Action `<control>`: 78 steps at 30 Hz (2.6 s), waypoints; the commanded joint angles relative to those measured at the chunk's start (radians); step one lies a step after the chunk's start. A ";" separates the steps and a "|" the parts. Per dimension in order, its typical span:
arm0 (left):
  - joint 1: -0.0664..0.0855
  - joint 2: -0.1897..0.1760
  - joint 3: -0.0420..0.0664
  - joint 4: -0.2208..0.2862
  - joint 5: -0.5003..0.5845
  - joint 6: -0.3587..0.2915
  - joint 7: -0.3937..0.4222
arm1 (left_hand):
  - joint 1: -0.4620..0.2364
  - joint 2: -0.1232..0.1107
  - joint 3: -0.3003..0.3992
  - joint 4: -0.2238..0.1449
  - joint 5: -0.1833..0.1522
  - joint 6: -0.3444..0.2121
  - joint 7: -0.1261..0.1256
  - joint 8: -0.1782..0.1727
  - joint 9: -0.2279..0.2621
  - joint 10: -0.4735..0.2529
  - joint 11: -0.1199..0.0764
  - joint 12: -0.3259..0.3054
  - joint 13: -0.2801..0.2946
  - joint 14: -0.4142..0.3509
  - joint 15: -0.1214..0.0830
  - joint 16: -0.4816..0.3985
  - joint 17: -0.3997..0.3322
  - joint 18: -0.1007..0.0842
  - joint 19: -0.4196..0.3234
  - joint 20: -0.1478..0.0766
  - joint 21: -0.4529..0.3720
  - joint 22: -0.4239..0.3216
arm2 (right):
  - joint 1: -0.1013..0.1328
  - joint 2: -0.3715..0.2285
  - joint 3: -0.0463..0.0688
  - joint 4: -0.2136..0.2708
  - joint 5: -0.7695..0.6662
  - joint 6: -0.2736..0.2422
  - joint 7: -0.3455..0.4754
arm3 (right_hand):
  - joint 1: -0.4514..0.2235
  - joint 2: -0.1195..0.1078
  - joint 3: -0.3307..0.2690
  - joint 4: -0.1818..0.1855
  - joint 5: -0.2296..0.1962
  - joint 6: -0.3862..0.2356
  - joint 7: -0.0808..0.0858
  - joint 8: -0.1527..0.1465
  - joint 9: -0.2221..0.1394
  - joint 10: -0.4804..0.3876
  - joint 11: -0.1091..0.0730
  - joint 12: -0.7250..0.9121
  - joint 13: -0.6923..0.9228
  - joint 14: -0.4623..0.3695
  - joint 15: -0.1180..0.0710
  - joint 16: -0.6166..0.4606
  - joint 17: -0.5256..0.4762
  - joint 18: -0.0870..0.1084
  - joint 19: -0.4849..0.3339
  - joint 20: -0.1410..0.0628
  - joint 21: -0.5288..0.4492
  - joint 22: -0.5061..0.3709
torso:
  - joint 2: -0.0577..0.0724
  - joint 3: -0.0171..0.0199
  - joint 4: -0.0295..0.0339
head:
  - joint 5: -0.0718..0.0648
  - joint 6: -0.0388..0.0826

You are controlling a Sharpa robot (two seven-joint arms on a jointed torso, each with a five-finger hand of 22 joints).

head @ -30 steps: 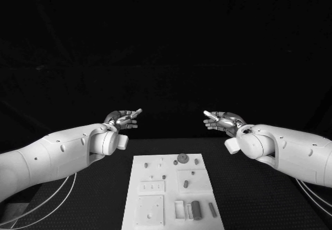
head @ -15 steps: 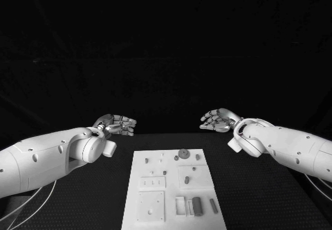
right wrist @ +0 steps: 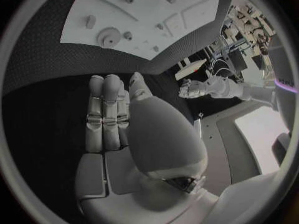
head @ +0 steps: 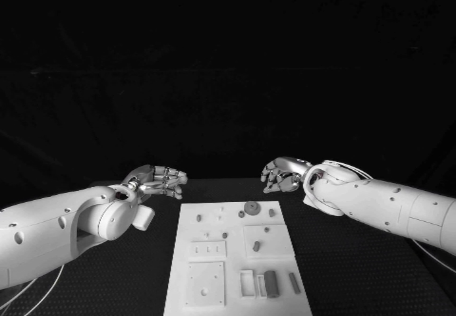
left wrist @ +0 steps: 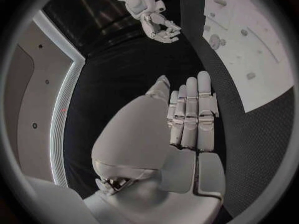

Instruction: Assemble the parts on the task board

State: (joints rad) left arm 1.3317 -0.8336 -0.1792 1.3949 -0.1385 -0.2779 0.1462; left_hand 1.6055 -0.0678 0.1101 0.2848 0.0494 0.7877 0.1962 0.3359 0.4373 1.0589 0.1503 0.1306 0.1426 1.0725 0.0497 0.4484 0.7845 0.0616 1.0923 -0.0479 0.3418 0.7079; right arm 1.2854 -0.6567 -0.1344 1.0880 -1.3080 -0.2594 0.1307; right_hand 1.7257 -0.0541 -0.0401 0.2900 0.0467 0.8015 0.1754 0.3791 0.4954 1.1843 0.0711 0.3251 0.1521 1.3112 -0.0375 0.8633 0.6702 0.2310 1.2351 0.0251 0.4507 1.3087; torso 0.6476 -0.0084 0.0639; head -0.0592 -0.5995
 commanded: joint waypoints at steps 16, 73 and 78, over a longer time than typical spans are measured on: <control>0.013 -0.011 0.003 0.038 -0.010 0.019 0.014 | -0.007 0.000 -0.010 0.005 0.002 0.001 0.004 -0.009 -0.005 -0.002 0.007 -0.016 -0.002 0.001 0.003 -0.014 0.015 0.024 -0.006 0.002 0.004 0.009 | 0.001 0.043 0.009 0.011 -0.234 0.101 -0.177 | -0.192 -0.067 -0.015 0.002 0.002 0.027 -0.044 -0.052 0.007 -0.020 -0.055 0.534 0.637 -0.041 -0.058 0.345 0.284 0.031 0.012 -0.072 0.317 0.027 | 0.059 -0.0179 0.0467 | -0.031 -0.001; 0.023 -0.022 0.003 0.061 -0.014 0.026 0.005 | -0.042 -0.012 -0.008 0.006 0.002 0.000 0.006 -0.016 -0.010 0.011 0.006 -0.033 -0.001 0.002 0.004 -0.032 0.037 0.024 -0.010 0.002 0.001 0.019 | -0.003 0.078 0.018 0.042 -0.303 0.156 -0.244 | -0.710 -0.144 0.705 -0.570 0.002 0.011 -0.026 -0.089 0.222 -0.091 -0.035 0.813 1.024 -0.005 -0.033 0.618 0.512 0.031 -0.068 -0.088 0.569 0.013 | 0.120 -0.0226 0.0703 | -0.044 0.001; 0.024 -0.022 0.004 0.062 -0.015 0.025 0.005 | -0.043 -0.013 -0.007 0.006 0.002 0.000 0.006 -0.016 -0.010 0.011 0.006 -0.034 -0.001 0.002 0.004 -0.033 0.038 0.024 -0.010 0.002 0.001 0.020 | -0.003 0.083 0.018 0.040 -0.316 0.150 -0.241 | -0.730 -0.147 0.682 -0.564 0.002 0.014 -0.025 -0.095 0.220 -0.090 -0.034 0.814 1.024 -0.002 -0.032 0.620 0.513 0.031 -0.065 -0.088 0.568 0.012 | 0.127 -0.0235 0.0705 | -0.047 0.004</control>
State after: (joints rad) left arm 1.3531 -0.8565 -0.1769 1.4529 -0.1472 -0.2650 0.1446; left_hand 1.5719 -0.0831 0.1047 0.2901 0.0494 0.7877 0.1960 0.3244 0.4279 1.0651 0.1557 0.1033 0.1421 1.0702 0.0518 0.4211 0.8215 0.0610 1.0847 -0.0444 0.3418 0.7268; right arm 1.2831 -0.5754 -0.1166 1.1280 -1.5874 -0.1234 -0.1222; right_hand 1.0033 -0.2029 0.6451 -0.2737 0.0512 0.8185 0.1503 0.2881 0.7160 1.0886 0.0338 1.1338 1.1750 1.3041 -0.0698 1.4813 1.1838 0.1921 1.1627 -0.0631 1.0178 1.3079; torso 0.7690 -0.0312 0.1330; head -0.1041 -0.5974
